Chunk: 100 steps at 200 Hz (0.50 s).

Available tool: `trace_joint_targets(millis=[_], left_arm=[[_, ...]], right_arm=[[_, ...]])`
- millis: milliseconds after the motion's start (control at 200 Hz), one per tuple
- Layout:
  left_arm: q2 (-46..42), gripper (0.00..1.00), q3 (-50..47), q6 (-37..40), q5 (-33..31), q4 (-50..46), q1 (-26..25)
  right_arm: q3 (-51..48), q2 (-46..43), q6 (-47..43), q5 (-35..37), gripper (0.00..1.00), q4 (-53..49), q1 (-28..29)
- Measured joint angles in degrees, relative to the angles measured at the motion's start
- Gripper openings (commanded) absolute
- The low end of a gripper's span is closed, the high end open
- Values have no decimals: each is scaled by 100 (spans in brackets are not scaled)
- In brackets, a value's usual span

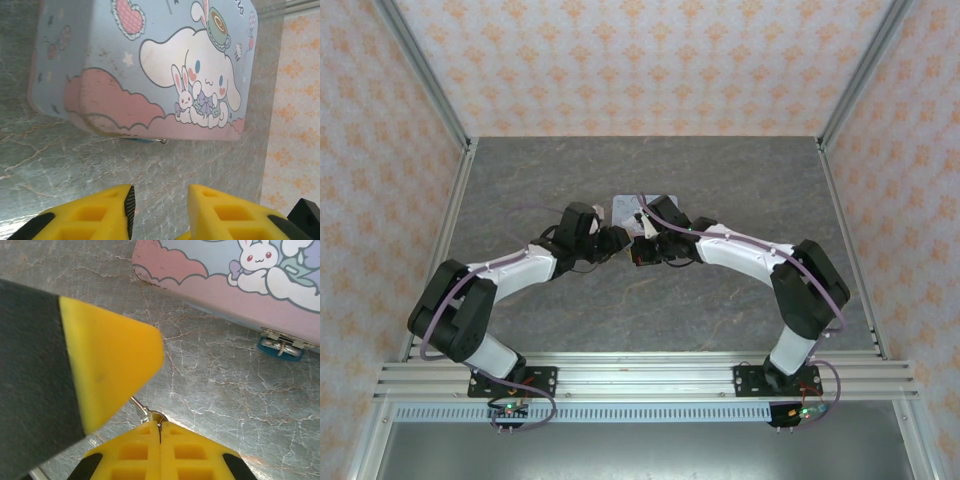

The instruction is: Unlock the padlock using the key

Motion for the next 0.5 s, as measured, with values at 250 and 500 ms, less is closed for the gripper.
trace_joint_targets(millis=[250, 500], left_arm=[[4, 27, 2, 0, -2, 7, -11], [4, 22, 2, 2, -4, 9, -26]], right_arm=[[-4, -24, 35, 0, 0, 61, -4], [-7, -50, 55, 0, 0, 90, -7]])
